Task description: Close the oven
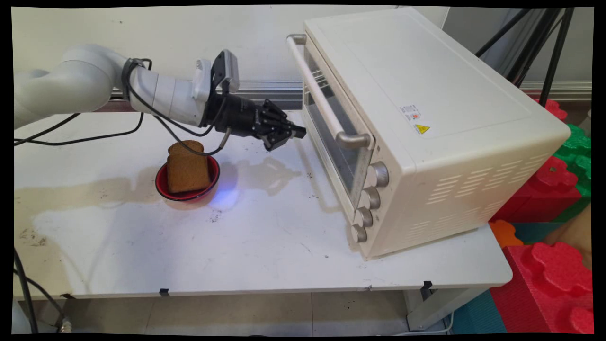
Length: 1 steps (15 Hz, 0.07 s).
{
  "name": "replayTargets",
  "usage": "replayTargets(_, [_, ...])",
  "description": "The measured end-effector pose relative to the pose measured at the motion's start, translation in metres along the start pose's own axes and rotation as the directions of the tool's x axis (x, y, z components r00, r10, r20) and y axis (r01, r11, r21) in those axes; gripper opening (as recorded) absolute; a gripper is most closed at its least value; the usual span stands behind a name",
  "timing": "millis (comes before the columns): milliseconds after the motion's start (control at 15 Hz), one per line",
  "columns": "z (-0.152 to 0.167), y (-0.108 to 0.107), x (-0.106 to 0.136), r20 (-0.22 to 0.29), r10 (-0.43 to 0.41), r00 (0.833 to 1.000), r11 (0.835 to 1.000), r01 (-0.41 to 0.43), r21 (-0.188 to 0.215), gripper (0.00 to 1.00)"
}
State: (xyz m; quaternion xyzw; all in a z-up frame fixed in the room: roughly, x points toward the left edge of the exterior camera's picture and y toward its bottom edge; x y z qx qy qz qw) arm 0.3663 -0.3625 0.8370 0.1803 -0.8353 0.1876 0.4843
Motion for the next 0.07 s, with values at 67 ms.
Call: replayTargets(67, [0.0022,-0.0006,0.0022,-0.003,0.002,1.000,1.000,-0.002,0.001,0.00])
